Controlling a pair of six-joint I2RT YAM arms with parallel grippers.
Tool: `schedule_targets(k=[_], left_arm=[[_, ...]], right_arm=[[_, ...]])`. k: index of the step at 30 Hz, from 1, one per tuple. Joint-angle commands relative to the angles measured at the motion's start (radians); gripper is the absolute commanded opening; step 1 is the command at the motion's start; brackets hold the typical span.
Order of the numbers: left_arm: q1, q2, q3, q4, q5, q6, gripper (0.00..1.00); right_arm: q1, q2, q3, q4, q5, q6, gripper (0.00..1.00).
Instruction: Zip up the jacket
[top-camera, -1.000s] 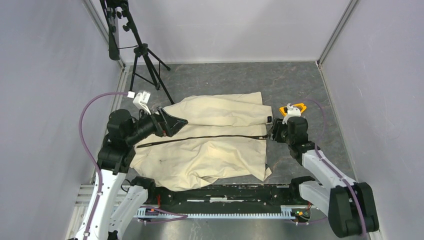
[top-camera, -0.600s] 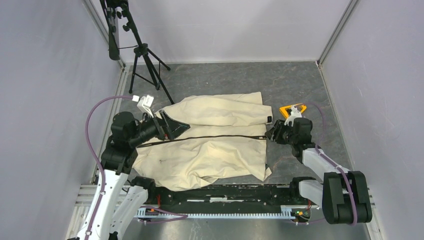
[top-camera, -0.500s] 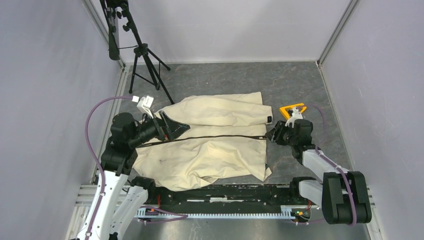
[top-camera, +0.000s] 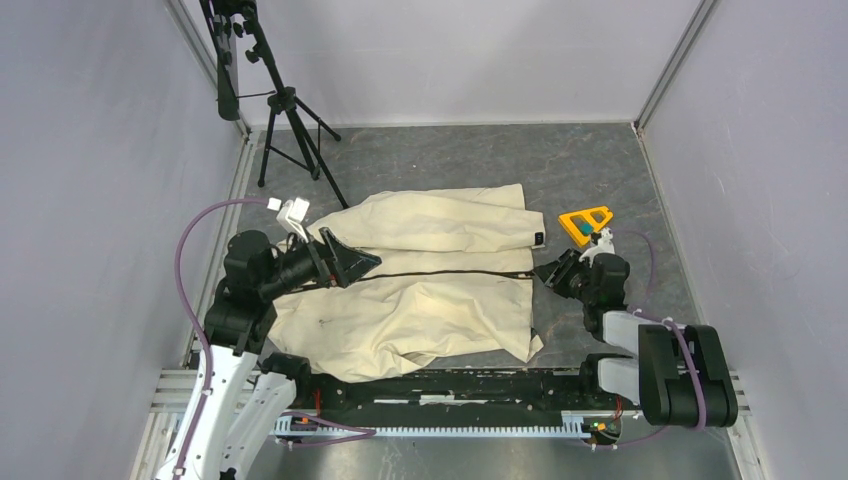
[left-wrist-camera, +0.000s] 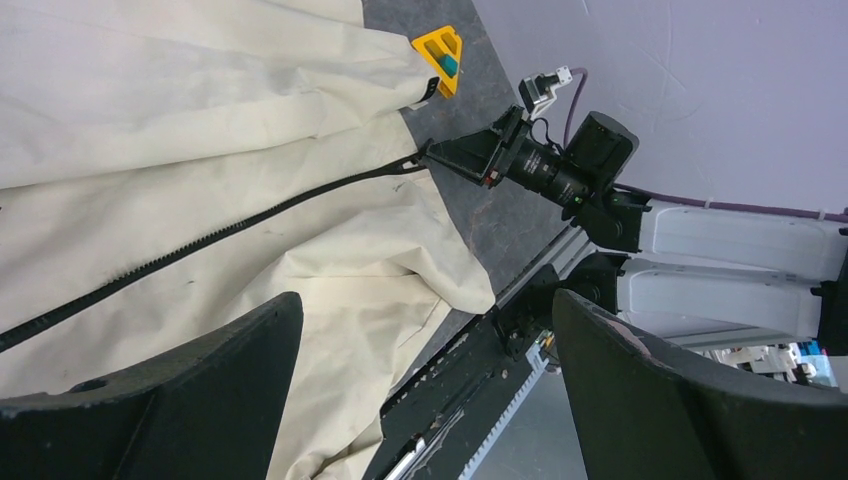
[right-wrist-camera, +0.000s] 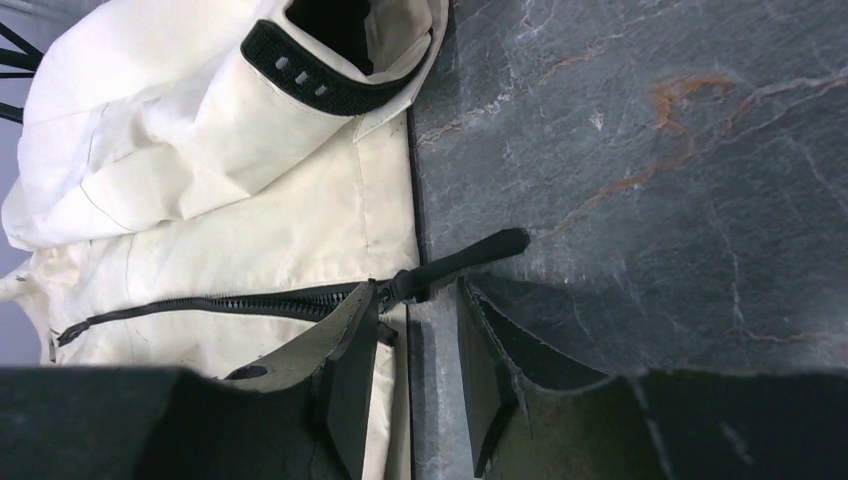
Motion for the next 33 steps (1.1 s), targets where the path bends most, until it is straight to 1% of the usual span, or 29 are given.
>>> schedule_targets(k=[1,7,10,12,14,16,18,21,23,26,28,29,33], left_arm=[[-0.003,-0.001,-0.004,0.037,0.038,-0.040,1.00],[-0.004,0.037,-0.012,0.037,0.063,-0.041,1.00],[-0.013,0.086,-0.048,0.079,0.097,-0.078,1.00],[-0.031,0.123,-0.070,0.109,0.098,-0.105,1.00],[-0.062,0.157,-0.084,0.128,0.060,-0.132,1.00],[-0.108,0.193,-0.084,0.132,-0.010,-0.164,1.00],[-0.163,0.237,-0.084,0.136,-0.075,-0.207,1.00],[-0.257,0.283,-0.103,0.192,-0.107,-0.270,1.00],[-0.317,0.280,-0.121,0.223,-0.166,-0.307,1.00],[-0.403,0.245,-0.141,0.226,-0.304,-0.375,1.00],[-0.451,0.238,-0.147,0.238,-0.373,-0.412,1.00],[-0.467,0.251,-0.136,0.242,-0.380,-0.416,1.00],[-0.494,0.328,-0.035,0.207,-0.347,-0.377,1.00]], right_arm=[[-0.005,0.073,-0.023,0.166,-0.023,0.049,0.40],[-0.003,0.146,-0.001,0.221,-0.085,0.026,0.40],[-0.002,0.172,-0.020,0.283,-0.135,0.027,0.40],[-0.002,0.173,-0.040,0.307,-0.126,0.030,0.40],[-0.002,0.176,-0.048,0.328,-0.123,0.029,0.40],[0.000,0.181,-0.050,0.361,-0.142,0.028,0.40],[0.004,0.188,-0.057,0.412,-0.167,0.032,0.36],[0.024,0.189,-0.062,0.463,-0.178,0.040,0.32],[0.031,0.180,-0.053,0.453,-0.178,0.030,0.29],[0.031,0.157,-0.048,0.433,-0.167,0.024,0.23],[0.031,0.156,-0.046,0.427,-0.165,0.033,0.22],[0.057,0.159,-0.042,0.428,-0.174,0.040,0.21],[0.058,0.173,-0.040,0.458,-0.206,0.064,0.16]])
